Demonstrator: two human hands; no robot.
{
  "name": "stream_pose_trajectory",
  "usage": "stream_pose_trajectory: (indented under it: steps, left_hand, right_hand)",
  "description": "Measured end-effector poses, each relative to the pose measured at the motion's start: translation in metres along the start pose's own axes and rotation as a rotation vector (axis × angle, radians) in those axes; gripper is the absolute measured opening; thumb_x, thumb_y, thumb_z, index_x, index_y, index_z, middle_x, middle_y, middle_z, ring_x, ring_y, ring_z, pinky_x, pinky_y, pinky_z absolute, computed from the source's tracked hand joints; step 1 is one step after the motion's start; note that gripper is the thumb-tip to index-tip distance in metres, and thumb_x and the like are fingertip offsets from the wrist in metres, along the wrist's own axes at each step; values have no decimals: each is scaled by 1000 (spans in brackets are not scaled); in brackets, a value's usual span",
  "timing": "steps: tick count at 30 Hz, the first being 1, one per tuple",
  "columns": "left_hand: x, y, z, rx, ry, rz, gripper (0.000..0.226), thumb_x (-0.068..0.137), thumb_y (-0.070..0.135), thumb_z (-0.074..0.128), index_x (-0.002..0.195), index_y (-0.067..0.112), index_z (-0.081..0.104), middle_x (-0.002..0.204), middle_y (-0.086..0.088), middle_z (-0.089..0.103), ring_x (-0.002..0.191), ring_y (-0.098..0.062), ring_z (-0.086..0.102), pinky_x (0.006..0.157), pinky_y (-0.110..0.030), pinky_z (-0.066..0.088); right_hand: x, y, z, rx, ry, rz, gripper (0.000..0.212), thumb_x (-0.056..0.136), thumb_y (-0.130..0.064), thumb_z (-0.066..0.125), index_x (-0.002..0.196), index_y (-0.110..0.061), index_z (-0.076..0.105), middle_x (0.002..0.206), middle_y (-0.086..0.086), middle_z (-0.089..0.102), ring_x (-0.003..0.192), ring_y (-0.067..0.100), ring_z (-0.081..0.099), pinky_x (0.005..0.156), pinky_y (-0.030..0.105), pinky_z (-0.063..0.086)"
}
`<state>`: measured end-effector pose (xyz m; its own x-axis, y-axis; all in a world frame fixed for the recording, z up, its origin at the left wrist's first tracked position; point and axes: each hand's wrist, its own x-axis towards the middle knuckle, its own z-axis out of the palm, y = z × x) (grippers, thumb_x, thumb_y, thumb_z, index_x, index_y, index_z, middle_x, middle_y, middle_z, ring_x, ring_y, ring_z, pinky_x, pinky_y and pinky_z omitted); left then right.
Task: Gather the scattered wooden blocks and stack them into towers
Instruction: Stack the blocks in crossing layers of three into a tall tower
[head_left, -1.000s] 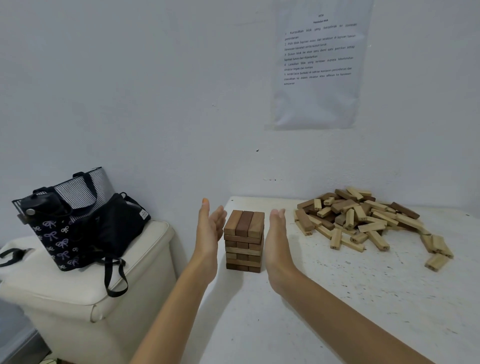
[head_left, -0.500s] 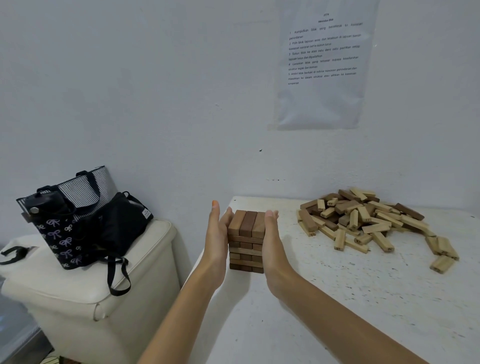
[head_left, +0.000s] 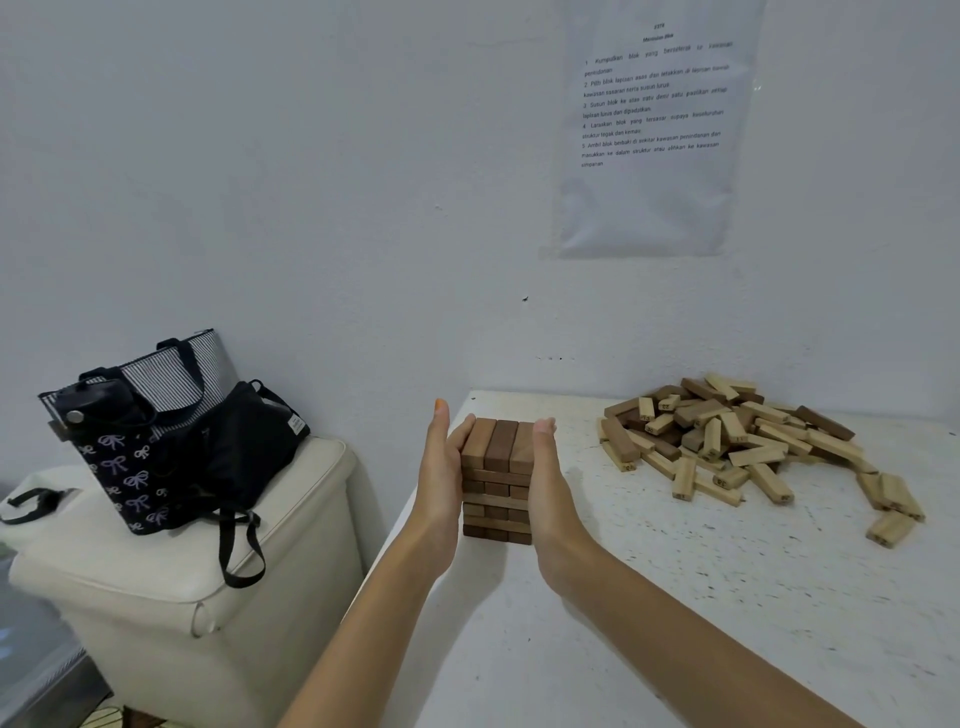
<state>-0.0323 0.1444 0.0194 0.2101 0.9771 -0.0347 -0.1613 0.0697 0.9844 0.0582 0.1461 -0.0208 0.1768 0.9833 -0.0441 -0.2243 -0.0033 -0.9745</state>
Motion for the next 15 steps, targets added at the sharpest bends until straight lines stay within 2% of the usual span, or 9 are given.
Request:
stream_pose_trajectory:
  steps: [2, 4, 5, 7, 9, 11, 15]
  left_hand:
    - [-1, 1, 0, -1, 0, 0, 56, 92, 67, 23, 116, 30, 57, 102, 7, 73, 98, -3, 63, 76, -23, 42]
    - [-5, 4, 1, -5, -8, -6, 62, 91, 67, 23, 132, 28, 49, 111, 7, 68, 101, -3, 60, 76, -22, 41]
    - [-7, 5, 1, -1, -6, -2, 63, 92, 67, 23, 136, 27, 46, 115, 8, 65, 103, -2, 58, 77, -21, 39]
    - [-9, 6, 2, 4, 18, 24, 64, 93, 65, 24, 140, 26, 43, 131, 12, 55, 118, -3, 51, 90, -22, 33]
    - [-12, 8, 3, 10, 61, 89, 59, 95, 60, 25, 143, 29, 40, 146, 16, 40, 134, -2, 35, 101, -22, 21]
    - [-17, 11, 4, 26, 114, 204, 48, 99, 49, 26, 141, 32, 41, 150, 18, 34, 134, 5, 29, 101, -18, 16]
    - [-24, 18, 10, 135, 147, 426, 41, 100, 35, 40, 140, 33, 43, 145, 22, 39, 127, 11, 34, 106, -17, 23]
  right_hand:
    - [-10, -10, 2, -33, 6, -14, 111, 56, -102, 24, 151, -44, 13, 161, -7, 19, 145, 16, 25, 116, 50, 25]
    - [-18, -19, 3, -69, 4, -66, 75, 87, -77, 23, 151, -45, -1, 162, -13, 7, 146, 13, 19, 115, 39, 24]
    - [-20, -21, 1, -75, 4, -84, 64, 96, -64, 22, 151, -45, -5, 161, -15, 4, 146, 12, 18, 112, 34, 24]
    - [-22, -22, -3, -92, 7, -107, 60, 100, -54, 26, 151, -46, -5, 162, -15, 1, 147, 12, 16, 114, 37, 23]
    - [-25, -26, -5, -110, 13, -150, 61, 100, -52, 32, 151, -46, -3, 161, -17, -2, 148, 10, 10, 120, 43, 16]
    - [-30, -33, -9, -122, 26, -192, 63, 101, -47, 37, 152, -43, 0, 161, -19, -2, 148, 6, 5, 122, 42, 10]
    - [-40, -56, -24, -163, 71, -316, 64, 99, -33, 47, 153, -36, 12, 160, -19, 7, 146, 1, 8, 115, 28, 11]
